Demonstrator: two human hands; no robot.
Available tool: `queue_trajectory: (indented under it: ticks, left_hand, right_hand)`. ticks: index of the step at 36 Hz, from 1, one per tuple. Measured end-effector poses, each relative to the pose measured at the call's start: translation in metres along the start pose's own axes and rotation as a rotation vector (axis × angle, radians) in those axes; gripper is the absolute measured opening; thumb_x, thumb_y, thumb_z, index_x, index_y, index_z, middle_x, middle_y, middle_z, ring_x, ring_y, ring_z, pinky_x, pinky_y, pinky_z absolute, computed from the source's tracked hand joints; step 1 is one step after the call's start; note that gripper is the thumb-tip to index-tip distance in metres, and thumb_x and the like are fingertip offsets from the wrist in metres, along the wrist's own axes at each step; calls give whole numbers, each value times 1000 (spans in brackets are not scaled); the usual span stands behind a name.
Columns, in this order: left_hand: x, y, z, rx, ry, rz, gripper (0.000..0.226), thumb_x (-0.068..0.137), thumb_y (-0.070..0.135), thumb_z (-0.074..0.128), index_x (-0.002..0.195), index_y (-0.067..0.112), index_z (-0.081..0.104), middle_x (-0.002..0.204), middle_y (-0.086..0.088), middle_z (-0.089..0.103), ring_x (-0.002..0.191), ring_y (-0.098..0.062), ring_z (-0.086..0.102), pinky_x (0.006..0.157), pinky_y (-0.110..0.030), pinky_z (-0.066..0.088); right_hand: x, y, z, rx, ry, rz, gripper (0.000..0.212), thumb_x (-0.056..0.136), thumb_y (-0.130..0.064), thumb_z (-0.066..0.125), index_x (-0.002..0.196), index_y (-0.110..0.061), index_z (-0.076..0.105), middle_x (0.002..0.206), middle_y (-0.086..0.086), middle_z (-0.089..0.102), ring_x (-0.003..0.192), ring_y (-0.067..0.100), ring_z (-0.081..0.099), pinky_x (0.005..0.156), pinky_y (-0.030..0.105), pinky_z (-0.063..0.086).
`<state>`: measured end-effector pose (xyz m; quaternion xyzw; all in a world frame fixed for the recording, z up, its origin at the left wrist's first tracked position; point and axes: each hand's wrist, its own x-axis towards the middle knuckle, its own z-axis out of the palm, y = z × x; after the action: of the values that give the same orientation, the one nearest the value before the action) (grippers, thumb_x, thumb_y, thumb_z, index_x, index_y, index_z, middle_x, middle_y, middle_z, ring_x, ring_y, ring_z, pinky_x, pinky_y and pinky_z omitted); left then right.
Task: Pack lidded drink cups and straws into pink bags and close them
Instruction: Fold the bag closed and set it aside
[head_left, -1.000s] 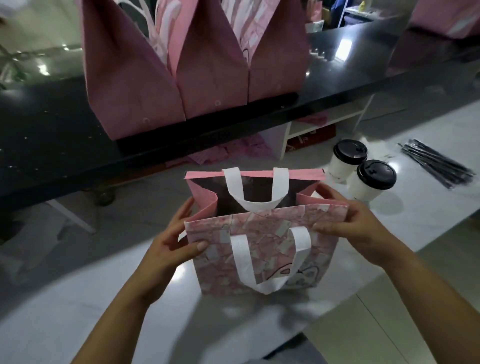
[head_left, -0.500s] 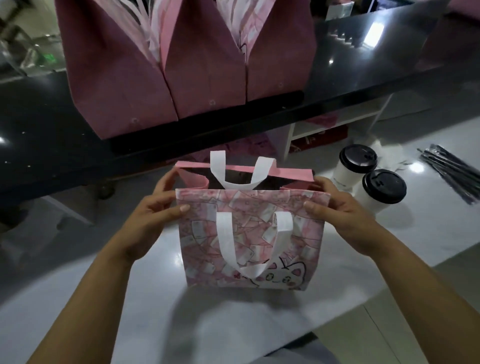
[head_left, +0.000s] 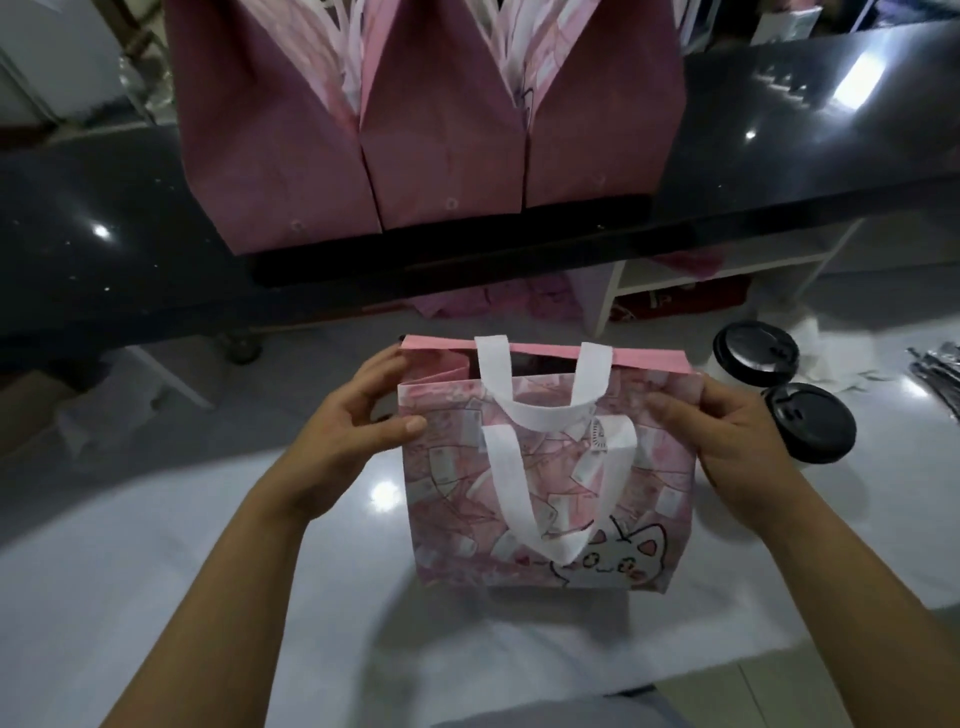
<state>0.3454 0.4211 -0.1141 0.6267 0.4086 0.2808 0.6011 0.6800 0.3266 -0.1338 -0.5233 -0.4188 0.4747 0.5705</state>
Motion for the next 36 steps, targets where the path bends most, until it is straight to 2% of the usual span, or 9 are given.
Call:
queue_trajectory:
  ticks: [5, 8, 11, 15, 20, 26, 29, 32, 36]
  left_hand:
    - [-4, 0, 12, -120, -30, 12, 76, 67, 30, 82, 138, 39, 56, 149, 2, 49, 130, -24, 57, 93, -35, 57]
    - [-7, -2, 21, -124, -12, -5, 75, 68, 29, 83, 137, 34, 56, 140, -8, 54, 123, -29, 61, 90, -37, 58]
    - [-7, -1, 32, -117, 76, -17, 55, 72, 30, 86, 123, 36, 67, 133, -10, 57, 117, -24, 64, 87, -31, 59]
    - [-5, 1, 45, -73, 194, -26, 31, 76, 40, 76, 106, 42, 75, 120, -1, 66, 110, -15, 67, 89, -30, 57]
    - [-7, 3, 54, -126, 216, -37, 24, 80, 36, 68, 102, 39, 77, 110, 3, 74, 106, -18, 70, 80, -24, 59]
    - [-5, 10, 58, -93, 238, -29, 22, 81, 38, 66, 99, 39, 79, 106, 3, 76, 103, -17, 71, 78, -23, 59]
    - [-1, 12, 60, -32, 277, -21, 21, 80, 42, 65, 95, 44, 79, 104, 6, 77, 100, -15, 72, 80, -26, 59]
    - [2, 14, 64, 10, 336, 7, 18, 84, 38, 63, 91, 41, 79, 97, 8, 78, 92, -12, 73, 70, -18, 58]
    - [4, 14, 66, 2, 371, 34, 17, 86, 34, 63, 92, 35, 79, 92, 4, 78, 86, -14, 74, 66, -19, 57]
  right_hand:
    - [1, 5, -18, 32, -152, 73, 35, 76, -17, 78, 110, -24, 77, 141, 10, 56, 116, 26, 66, 87, 32, 57]
    - [-2, 10, -25, -18, -228, 95, 47, 71, -19, 79, 116, -28, 74, 148, 9, 49, 123, 26, 61, 90, 35, 57]
    - [-4, 7, -28, 24, -233, 86, 40, 71, -22, 77, 111, -26, 77, 138, 2, 59, 115, 21, 66, 84, 28, 57]
    - [0, 3, -30, -26, -196, 1, 26, 83, -16, 70, 109, -16, 76, 118, 7, 69, 105, 22, 70, 84, 30, 59]
    - [10, 0, -30, -184, -145, -101, 39, 88, -2, 66, 102, -37, 77, 111, 5, 71, 104, 16, 69, 88, 26, 56]
    - [17, -7, -33, -244, -71, -212, 29, 85, -11, 74, 103, -34, 74, 98, -11, 74, 95, 11, 70, 85, 28, 57]
    - [19, -9, -33, -229, -17, -199, 25, 84, -10, 73, 98, -30, 76, 92, -8, 77, 87, 11, 72, 80, 29, 60]
    - [20, -9, -29, -153, 7, -163, 18, 80, -16, 73, 95, -25, 78, 90, -4, 78, 84, 14, 74, 75, 26, 60]
    - [17, -11, -24, -41, 28, -143, 16, 75, -17, 77, 90, -22, 81, 87, -1, 79, 80, 15, 76, 67, 20, 58]
